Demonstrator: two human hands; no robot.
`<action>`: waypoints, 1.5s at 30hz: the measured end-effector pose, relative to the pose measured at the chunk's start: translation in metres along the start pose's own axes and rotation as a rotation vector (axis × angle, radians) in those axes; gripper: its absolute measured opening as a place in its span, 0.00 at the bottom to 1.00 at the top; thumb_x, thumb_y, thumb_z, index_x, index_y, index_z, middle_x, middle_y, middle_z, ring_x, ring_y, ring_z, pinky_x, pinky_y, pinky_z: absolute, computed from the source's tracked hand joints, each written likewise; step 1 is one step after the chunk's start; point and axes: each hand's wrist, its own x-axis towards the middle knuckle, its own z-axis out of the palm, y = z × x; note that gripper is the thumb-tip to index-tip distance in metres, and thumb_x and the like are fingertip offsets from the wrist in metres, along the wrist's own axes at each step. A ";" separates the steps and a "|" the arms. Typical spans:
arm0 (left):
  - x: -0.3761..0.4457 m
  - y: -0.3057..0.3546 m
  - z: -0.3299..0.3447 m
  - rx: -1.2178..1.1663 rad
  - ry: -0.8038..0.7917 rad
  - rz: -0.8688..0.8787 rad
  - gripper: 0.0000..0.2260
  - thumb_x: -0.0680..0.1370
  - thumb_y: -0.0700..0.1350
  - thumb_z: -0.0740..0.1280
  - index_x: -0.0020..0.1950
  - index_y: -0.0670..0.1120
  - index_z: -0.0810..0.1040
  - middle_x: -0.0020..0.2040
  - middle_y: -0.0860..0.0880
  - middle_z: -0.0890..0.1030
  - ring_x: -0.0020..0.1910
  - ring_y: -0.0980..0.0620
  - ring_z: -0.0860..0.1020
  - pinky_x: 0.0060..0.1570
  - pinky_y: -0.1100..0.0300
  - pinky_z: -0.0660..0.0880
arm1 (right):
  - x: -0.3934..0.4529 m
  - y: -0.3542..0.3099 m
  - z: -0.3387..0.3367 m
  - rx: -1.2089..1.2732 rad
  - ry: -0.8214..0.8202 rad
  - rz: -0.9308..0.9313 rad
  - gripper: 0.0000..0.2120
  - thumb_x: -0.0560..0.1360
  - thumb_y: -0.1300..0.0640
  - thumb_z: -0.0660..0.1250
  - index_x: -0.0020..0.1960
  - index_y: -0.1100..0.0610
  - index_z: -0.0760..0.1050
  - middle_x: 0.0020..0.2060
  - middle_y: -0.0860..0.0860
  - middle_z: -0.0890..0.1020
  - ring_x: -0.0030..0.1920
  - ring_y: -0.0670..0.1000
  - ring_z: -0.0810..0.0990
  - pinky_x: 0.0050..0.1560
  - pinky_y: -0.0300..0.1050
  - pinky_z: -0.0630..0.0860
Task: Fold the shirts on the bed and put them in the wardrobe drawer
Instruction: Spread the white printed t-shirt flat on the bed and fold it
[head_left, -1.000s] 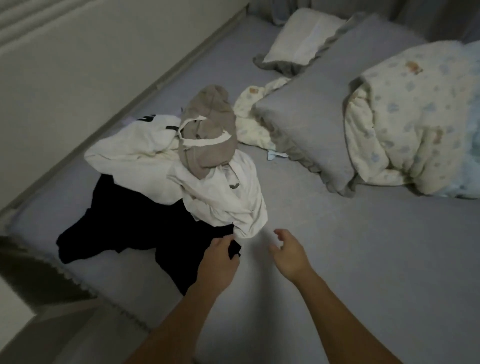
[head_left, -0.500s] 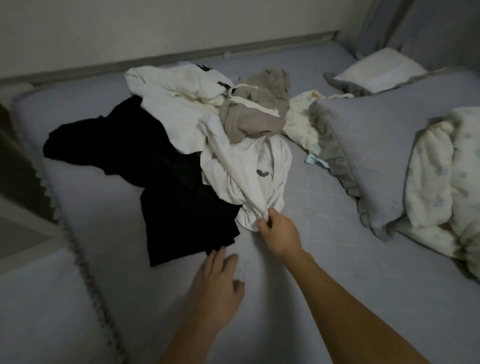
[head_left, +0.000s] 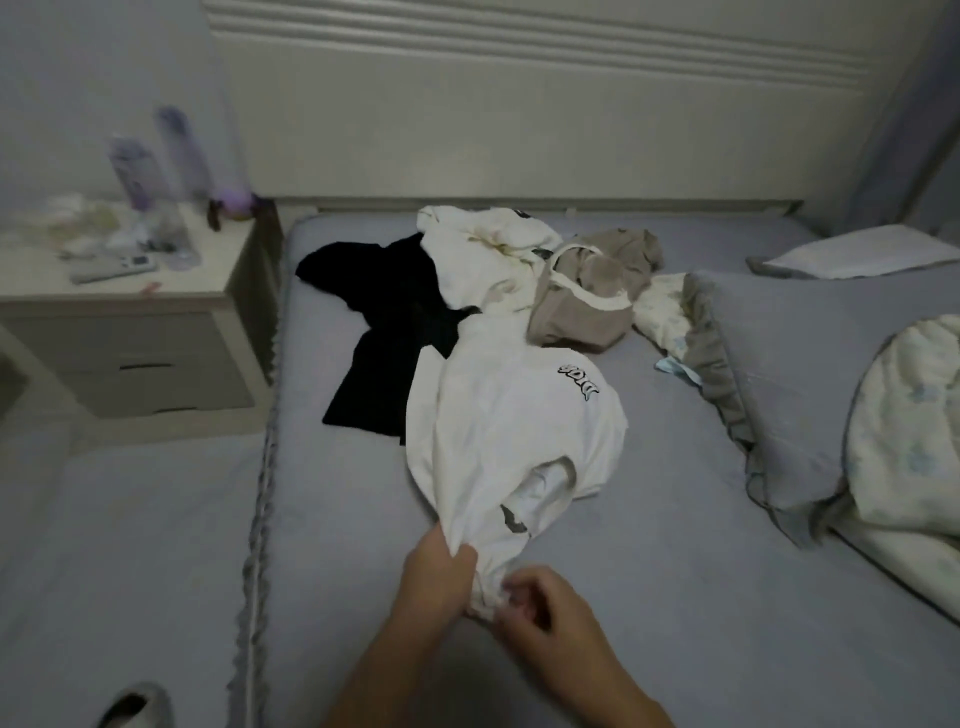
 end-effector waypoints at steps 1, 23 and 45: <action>-0.016 0.001 0.001 0.012 0.006 -0.024 0.15 0.76 0.38 0.63 0.62 0.39 0.78 0.56 0.41 0.82 0.53 0.46 0.79 0.47 0.60 0.73 | -0.002 0.006 -0.010 0.143 0.022 0.107 0.12 0.75 0.52 0.72 0.57 0.51 0.76 0.48 0.46 0.81 0.45 0.43 0.79 0.49 0.34 0.73; -0.099 -0.045 -0.052 0.417 -0.759 -0.208 0.15 0.70 0.57 0.68 0.42 0.46 0.82 0.37 0.55 0.77 0.32 0.64 0.74 0.33 0.73 0.70 | 0.011 -0.023 -0.065 0.092 0.295 -0.135 0.18 0.73 0.46 0.69 0.63 0.47 0.76 0.60 0.45 0.78 0.60 0.49 0.76 0.64 0.48 0.72; -0.104 -0.041 0.036 -0.019 -0.426 0.067 0.24 0.72 0.69 0.61 0.31 0.50 0.76 0.30 0.56 0.77 0.33 0.57 0.75 0.37 0.62 0.69 | 0.017 0.021 -0.132 -0.029 0.247 0.418 0.32 0.71 0.41 0.72 0.71 0.52 0.69 0.66 0.56 0.76 0.64 0.57 0.77 0.66 0.57 0.73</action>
